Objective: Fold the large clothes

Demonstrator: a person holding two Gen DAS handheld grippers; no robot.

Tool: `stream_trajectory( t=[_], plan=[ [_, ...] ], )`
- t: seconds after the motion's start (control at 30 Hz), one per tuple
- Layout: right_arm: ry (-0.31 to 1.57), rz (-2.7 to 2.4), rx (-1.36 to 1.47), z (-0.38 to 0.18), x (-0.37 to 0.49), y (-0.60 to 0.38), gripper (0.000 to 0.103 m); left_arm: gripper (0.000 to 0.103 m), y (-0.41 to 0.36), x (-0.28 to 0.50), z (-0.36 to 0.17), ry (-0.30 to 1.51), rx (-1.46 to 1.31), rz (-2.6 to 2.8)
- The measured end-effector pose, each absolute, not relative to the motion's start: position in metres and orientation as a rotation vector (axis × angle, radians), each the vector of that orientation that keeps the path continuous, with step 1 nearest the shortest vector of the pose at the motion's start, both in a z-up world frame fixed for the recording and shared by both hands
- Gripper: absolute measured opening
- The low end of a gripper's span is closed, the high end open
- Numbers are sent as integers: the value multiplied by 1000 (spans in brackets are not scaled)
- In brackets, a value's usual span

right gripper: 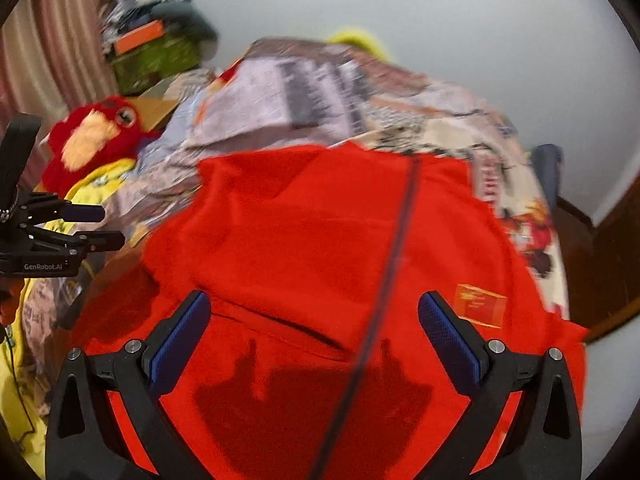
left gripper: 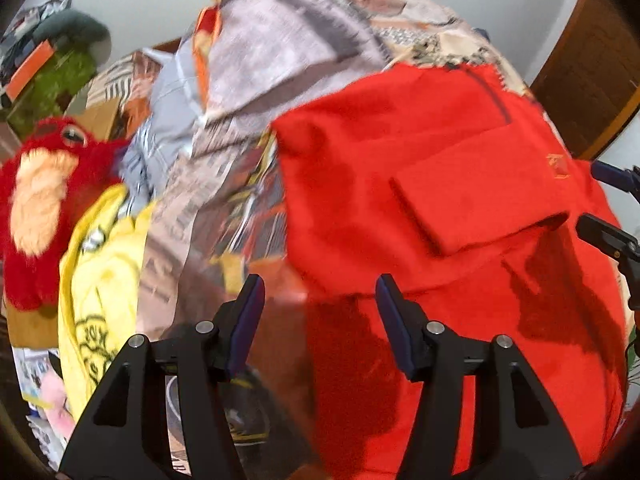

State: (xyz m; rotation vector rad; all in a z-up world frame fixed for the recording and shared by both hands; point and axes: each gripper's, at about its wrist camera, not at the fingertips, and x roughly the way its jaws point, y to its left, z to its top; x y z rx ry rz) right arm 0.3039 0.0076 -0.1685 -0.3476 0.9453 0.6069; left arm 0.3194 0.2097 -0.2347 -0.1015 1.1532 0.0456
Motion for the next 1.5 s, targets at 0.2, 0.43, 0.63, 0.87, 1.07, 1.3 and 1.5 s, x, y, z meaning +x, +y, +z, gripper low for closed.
stream_trajectory(
  t=[0.2, 0.43, 0.63, 0.87, 1.07, 1.3, 1.5],
  plan=[
    [1029, 648, -455, -214, 308, 54, 93, 57, 220, 313, -277, 1209, -140, 17],
    [1064, 679, -552, -244, 309, 81, 82, 59, 217, 321, -309, 1258, -125, 22],
    [981, 667, -623, -243, 310, 91, 41, 63, 214, 334, -313, 1232, -171, 24],
    [873, 597, -474, -198, 331, 67, 5, 63, 206, 344, -311, 1224, -229, 26],
    [717, 489, -244, -110, 351, 1, 5, 63, 218, 355, -313, 1236, -296, 120],
    [633, 358, -87, -64, 352, -88, 5, 63, 247, 360, -318, 1217, -352, 253],
    [751, 325, -21, -100, 347, -136, 5, 68, 255, 361, -320, 1208, -386, 290]
  ],
)
